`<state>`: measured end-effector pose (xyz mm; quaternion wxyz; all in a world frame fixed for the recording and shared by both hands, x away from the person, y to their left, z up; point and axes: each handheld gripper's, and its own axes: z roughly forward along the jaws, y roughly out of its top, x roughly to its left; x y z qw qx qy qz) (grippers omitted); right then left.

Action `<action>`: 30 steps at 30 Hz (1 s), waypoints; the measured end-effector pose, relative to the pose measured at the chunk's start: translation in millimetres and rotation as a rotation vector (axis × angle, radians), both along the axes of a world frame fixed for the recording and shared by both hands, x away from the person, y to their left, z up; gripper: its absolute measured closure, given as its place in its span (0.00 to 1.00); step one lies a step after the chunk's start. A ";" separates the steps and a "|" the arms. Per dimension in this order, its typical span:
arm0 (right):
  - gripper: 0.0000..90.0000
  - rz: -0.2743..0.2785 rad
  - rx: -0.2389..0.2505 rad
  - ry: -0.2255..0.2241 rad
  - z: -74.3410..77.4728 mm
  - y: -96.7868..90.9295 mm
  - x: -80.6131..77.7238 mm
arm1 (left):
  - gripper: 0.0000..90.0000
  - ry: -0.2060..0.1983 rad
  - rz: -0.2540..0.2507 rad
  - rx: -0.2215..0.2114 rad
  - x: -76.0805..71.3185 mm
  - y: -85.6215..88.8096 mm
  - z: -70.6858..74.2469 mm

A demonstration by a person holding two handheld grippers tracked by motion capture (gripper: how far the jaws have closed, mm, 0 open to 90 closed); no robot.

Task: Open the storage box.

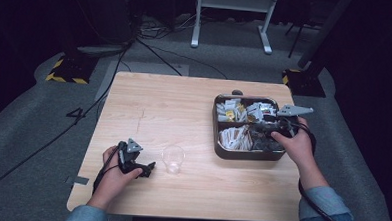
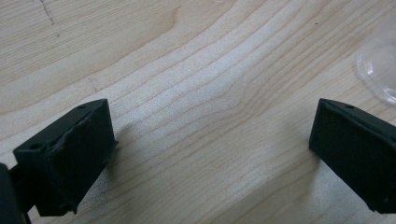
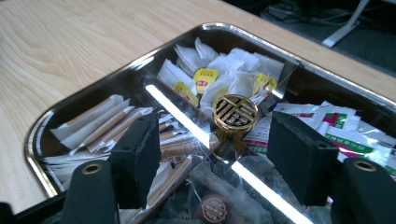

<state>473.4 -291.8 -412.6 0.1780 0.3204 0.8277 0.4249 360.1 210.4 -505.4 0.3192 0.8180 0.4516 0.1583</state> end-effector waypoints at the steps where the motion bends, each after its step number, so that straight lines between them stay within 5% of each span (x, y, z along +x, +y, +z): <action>1: 0.41 -0.002 -0.005 0.008 -2.2 2.4 2.4 | 0.00 0.002 0.002 -0.004 -0.1 -0.2 -0.1; 6: 0.47 -0.018 0.004 0.069 -15.6 11.9 18.8 | 0.01 0.001 0.002 -0.003 0.0 -0.2 -0.1; 12: 0.52 -0.048 -0.017 0.090 -18.6 15.0 31.1 | 0.01 0.000 0.002 -0.004 0.1 -0.2 -0.3; 30: 0.57 -0.076 -0.046 0.087 -28.7 21.9 41.4 | 0.01 0.003 0.001 -0.003 0.0 -0.2 -0.1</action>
